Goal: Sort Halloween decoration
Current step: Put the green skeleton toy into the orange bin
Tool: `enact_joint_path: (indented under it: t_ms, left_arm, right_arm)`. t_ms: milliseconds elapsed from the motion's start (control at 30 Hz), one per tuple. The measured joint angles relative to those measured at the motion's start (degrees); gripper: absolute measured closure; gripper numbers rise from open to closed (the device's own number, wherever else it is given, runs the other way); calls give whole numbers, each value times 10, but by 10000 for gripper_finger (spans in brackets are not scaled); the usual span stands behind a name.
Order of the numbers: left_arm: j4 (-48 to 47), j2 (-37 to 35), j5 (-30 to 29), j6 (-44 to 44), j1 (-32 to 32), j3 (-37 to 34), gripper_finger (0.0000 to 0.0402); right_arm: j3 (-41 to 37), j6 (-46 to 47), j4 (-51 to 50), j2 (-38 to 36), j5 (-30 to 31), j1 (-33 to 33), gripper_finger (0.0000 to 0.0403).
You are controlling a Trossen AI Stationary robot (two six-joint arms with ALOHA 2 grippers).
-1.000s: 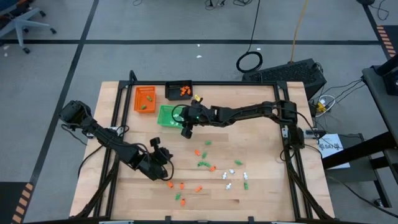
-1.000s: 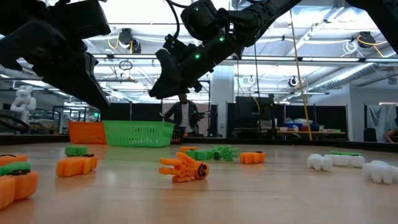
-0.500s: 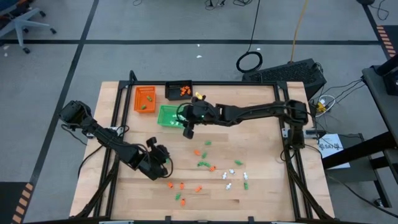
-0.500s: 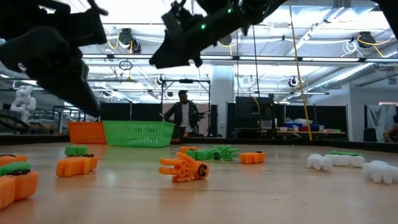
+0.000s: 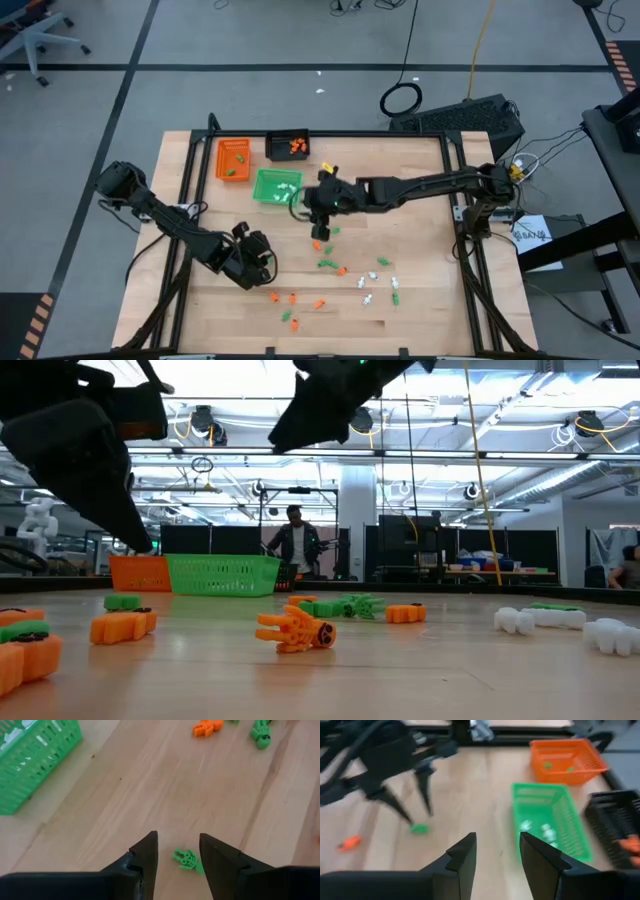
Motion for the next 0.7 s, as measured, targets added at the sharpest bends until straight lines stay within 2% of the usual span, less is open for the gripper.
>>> enact_joint_path:
  t_ms: [133, 267, 367, 533, 700]
  left_arm:
    - [-63, -1, 30, -2, -3, 35, 258]
    - [-106, -3, 34, -24, -14, 69, 258]
    - [-92, -3, 35, -30, -21, 71, 258]
    - [-85, 3, 44, -40, -38, 71, 258]
    - [-94, 3, 76, -108, -37, 71, 258]
  right_arm:
    - [0, 19, -62, -16, 1, 44, 266]
    - [-3, 47, -103, -44, 9, 100, 266]
    - [-33, 76, -103, -67, 62, 150, 266]
    - [-114, 161, -70, -86, 200, 234, 266]
    - [-188, 197, 44, -80, 289, 289, 266]
